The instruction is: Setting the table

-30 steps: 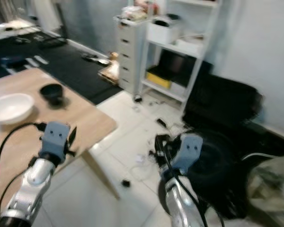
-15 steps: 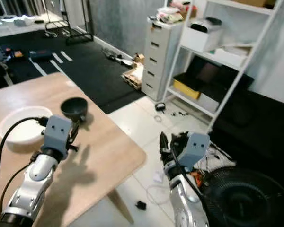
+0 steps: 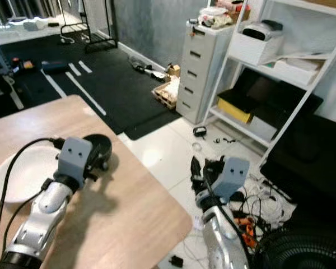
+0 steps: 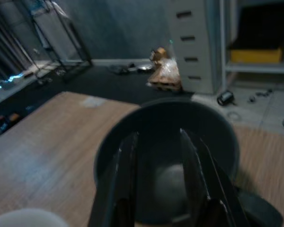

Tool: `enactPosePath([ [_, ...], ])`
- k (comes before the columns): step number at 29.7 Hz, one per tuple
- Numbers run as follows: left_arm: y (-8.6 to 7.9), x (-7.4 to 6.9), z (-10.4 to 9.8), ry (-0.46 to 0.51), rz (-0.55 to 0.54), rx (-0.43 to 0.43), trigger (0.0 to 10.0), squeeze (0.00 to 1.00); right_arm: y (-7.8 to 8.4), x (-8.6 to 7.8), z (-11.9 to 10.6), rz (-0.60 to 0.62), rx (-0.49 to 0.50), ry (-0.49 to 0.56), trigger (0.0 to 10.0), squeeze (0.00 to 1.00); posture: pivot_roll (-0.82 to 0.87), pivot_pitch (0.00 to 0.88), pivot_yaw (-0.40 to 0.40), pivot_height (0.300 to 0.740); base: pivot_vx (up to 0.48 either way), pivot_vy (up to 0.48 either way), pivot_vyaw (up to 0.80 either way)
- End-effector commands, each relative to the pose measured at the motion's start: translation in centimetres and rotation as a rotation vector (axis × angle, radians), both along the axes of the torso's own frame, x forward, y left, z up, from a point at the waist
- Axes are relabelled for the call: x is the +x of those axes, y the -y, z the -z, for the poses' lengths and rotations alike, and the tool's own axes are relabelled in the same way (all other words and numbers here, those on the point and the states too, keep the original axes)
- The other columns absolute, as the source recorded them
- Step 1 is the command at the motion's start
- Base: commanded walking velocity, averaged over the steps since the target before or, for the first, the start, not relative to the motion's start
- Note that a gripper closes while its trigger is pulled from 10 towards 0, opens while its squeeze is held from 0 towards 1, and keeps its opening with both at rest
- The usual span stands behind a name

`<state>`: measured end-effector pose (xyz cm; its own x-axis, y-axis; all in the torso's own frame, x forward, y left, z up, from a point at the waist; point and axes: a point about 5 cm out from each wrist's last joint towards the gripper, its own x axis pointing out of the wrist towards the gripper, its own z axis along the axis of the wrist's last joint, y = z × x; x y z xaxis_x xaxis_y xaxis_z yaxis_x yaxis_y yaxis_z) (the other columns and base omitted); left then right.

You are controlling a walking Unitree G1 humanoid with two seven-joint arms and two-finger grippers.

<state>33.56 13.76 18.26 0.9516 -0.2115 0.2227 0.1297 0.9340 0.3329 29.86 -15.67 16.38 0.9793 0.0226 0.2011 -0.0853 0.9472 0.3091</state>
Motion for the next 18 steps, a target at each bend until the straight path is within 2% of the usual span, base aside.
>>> enactPosePath([
  [1,0.3,-0.4,0.6,-0.026,0.02,0.008,10.0,0.0,0.1,-0.2,0.5,0.005,0.002,-0.025,10.0,0.0,0.04,0.118,0.099,0.74,0.0,0.0,0.0],
  [11,0.7,-0.4,-0.4,-0.019,0.051,-0.006,10.0,0.0,-0.3,-0.2,0.3,-0.012,-0.025,-0.019,10.0,0.0,0.04,0.118,0.098,0.74,0.0,0.0,0.0],
  [15,0.5,-0.4,-1.1,-0.012,0.083,0.002,10.0,0.0,-1.6,-0.2,-0.2,-0.103,-0.044,0.003,10.0,0.0,0.04,0.118,0.098,0.74,0.0,0.0,0.0],
  [18,-0.5,-0.6,-2.5,-0.007,0.121,0.042,10.0,0.0,-2.6,0.0,-0.9,-0.166,-0.059,0.03,10.0,0.0,0.06,0.126,0.096,0.74,0.0,0.0,0.0],
])
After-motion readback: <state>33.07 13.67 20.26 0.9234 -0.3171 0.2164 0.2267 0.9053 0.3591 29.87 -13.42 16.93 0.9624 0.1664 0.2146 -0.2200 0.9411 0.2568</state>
